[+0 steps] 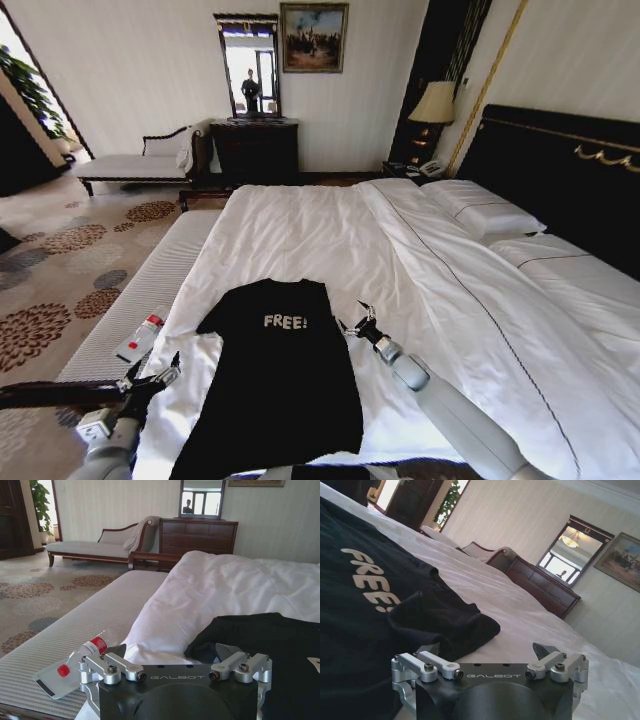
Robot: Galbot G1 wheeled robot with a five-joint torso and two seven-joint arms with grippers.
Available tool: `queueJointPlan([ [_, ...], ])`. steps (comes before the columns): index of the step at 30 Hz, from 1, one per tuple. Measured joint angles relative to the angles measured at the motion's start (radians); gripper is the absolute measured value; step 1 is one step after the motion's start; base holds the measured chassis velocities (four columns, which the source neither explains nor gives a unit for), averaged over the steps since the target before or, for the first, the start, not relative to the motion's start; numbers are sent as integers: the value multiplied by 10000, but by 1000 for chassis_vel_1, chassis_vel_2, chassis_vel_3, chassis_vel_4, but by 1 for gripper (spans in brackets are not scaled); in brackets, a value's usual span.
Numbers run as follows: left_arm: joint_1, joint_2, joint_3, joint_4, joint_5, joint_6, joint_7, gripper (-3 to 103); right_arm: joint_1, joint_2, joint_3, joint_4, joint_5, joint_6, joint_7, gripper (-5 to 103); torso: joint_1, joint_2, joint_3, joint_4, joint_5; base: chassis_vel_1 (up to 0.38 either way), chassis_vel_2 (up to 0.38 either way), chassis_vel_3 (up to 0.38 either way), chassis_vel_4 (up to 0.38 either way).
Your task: Fold the clothes on the bed.
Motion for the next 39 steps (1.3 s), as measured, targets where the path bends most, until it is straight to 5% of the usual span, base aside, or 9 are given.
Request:
queueJointPlan([
  [12, 51, -58, -107, 13, -70, -39, 52, 100, 854, -184, -1528, 149, -358, -72, 85, 100, 0, 0, 0, 5, 0, 0, 0, 0, 0],
  [17, 75, -72, -145, 115, -104, -93, 122, 100, 305, -529, -1649, 724, -1473, 202, -132, 100, 0, 1, 0, -1, 1, 0, 0, 0, 0],
  [23, -201, 2, 170, 319, -42, -41, 118, 100, -883, -682, -893, 1411, -2009, 397, -106, 100, -2, 2, -1, 0, 2, 0, 0, 0, 0],
  [27, -797, 132, 674, 582, -40, 188, -94, 100, -1970, -584, 387, 1880, -1306, 347, 312, 100, -2, 2, -2, 1, 1, 0, 0, 0, 0],
  [32, -2162, 392, 1298, 1244, -920, 588, -534, 100, -3329, -163, 2254, 2319, -279, 100, 598, 100, -3, 2, -1, -3, 3, 0, 0, 0, 0],
  [39, -3807, 663, 2270, 2562, -2023, 965, -712, 100, -4348, 204, 3569, 2640, -250, 32, 637, 100, -1, 2, 0, -3, 2, 0, 0, 0, 0],
])
